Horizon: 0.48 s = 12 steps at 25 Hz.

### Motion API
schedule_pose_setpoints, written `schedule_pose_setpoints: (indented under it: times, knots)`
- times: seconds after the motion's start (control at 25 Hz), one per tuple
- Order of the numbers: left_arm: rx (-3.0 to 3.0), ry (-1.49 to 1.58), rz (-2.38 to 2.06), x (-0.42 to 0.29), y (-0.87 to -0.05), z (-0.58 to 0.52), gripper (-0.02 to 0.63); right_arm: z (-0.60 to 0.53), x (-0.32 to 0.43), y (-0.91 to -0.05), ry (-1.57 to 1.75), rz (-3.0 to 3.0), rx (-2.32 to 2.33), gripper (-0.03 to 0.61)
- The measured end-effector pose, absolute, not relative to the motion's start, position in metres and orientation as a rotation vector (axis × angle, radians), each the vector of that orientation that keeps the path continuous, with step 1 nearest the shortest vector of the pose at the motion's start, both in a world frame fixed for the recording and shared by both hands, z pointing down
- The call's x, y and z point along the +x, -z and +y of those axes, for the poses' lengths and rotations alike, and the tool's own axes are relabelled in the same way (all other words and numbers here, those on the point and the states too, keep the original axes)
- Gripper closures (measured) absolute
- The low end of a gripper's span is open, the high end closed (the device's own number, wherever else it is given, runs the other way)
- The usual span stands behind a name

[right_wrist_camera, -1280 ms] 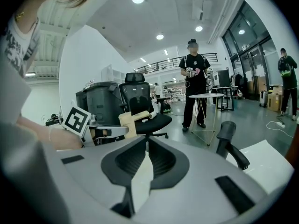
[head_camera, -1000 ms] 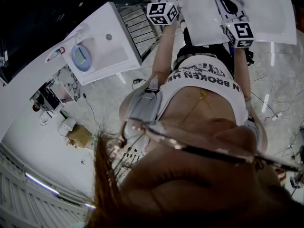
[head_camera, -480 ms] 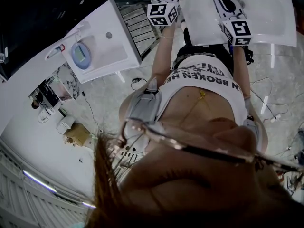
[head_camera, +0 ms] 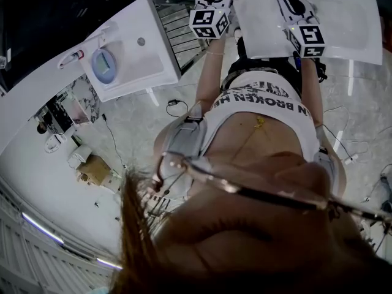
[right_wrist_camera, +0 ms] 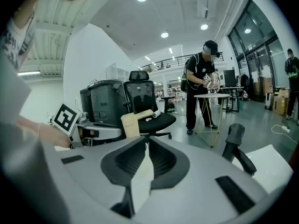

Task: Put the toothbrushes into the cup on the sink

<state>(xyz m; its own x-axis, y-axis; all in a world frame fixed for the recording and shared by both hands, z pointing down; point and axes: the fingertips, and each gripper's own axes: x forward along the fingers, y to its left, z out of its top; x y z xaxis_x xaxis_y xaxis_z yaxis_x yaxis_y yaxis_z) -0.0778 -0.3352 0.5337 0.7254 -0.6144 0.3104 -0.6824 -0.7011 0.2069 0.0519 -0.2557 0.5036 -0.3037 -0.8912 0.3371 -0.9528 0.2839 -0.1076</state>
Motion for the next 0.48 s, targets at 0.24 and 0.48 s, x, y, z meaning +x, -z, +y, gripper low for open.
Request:
schedule_pose_setpoints:
  times: [0.24, 0.48]
  knots:
    - [2.63, -0.296, -1.008, -0.079, -0.521, -0.318, 0.407, -0.256, 0.045, -0.499, -0.416, -2.373, 1.682, 0.54]
    - [2.663, -0.252, -0.977, -0.074, -0.503, -0.296, 0.528, -0.253, 0.035, -0.489, -0.379, -2.426, 1.635, 0.54]
